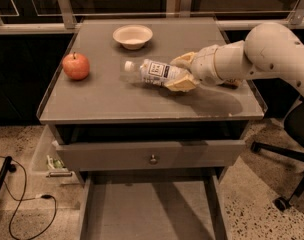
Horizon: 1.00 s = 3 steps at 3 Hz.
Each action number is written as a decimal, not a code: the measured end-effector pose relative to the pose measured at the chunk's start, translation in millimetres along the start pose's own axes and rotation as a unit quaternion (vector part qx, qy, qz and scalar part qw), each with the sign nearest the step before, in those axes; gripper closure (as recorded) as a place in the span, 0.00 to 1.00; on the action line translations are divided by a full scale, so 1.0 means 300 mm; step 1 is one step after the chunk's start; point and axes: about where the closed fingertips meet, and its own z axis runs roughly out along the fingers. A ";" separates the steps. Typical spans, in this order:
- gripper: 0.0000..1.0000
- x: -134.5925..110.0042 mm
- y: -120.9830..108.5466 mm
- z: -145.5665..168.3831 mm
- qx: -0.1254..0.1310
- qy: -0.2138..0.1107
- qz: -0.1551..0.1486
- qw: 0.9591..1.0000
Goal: Pick blue plastic bottle from middle drawer and place on counter
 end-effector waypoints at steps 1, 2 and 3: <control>0.58 0.000 0.000 0.000 0.000 0.000 0.000 1.000; 0.35 0.000 0.000 0.000 0.000 0.000 0.000 1.000; 0.12 0.000 0.000 0.000 0.000 0.000 0.000 1.000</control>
Offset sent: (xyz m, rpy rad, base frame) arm 0.0000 0.0000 0.0000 0.0000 0.0000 0.0001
